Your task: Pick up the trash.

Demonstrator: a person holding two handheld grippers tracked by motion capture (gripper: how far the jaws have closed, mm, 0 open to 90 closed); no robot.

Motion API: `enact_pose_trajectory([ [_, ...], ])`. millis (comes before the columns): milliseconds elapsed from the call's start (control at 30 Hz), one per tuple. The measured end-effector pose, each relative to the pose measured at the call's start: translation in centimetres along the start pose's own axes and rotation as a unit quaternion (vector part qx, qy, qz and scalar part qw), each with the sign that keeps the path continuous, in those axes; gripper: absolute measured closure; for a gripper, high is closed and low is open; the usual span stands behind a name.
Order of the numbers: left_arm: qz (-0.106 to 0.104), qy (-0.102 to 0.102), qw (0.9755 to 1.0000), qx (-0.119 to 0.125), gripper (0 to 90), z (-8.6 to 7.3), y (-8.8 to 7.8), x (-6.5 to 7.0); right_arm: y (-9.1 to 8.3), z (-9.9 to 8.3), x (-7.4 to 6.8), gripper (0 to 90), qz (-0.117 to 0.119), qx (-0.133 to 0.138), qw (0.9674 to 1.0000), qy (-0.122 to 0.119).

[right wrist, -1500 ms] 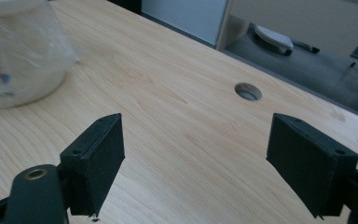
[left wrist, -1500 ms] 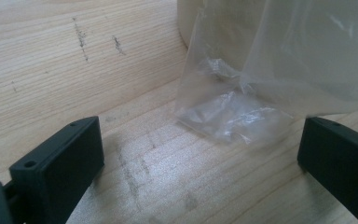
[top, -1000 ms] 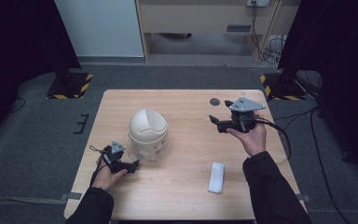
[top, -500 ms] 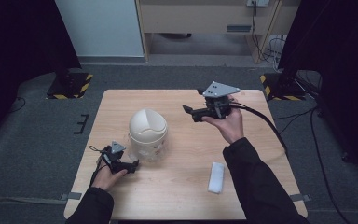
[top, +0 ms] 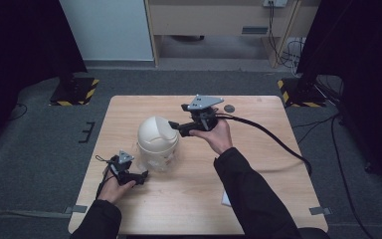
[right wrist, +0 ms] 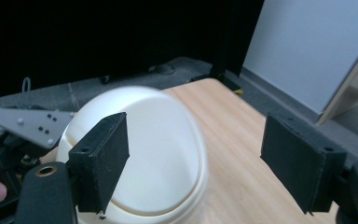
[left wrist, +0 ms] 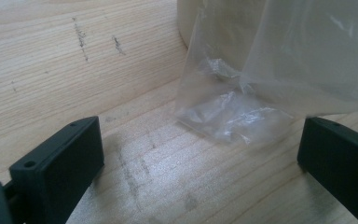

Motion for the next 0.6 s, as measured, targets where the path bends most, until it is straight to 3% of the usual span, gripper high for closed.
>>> enact_pose_trajectory([
  [300, 0.000, 0.000, 1.0000, 0.000, 0.0, 0.0, 0.0, 0.0, 2.0, -2.4, -2.3, 24.1, 0.037, -0.027, 0.9990, -0.002],
  [467, 0.000, 0.000, 1.0000, 0.000, 0.0, 0.0, 0.0, 0.0, 2.2, -2.6, -3.0, 24.9, 0.046, -0.018, 0.9988, 0.004],
  [600, 0.000, 0.000, 1.0000, 0.000, 0.0, 0.0, 0.0, 0.0, 2.1, -2.8, -3.2, 23.9, 0.053, -0.026, 0.9983, 0.002],
])
Point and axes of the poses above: each handheld gripper's, and its own axes: y roughly forward along the jaws, z roughly out of its top, x roughly to its right, the point moved 5 cm from there along y, roughly forward along the jaws, and after that the axes turned 1 degree about -y, right-handed, at the moved point
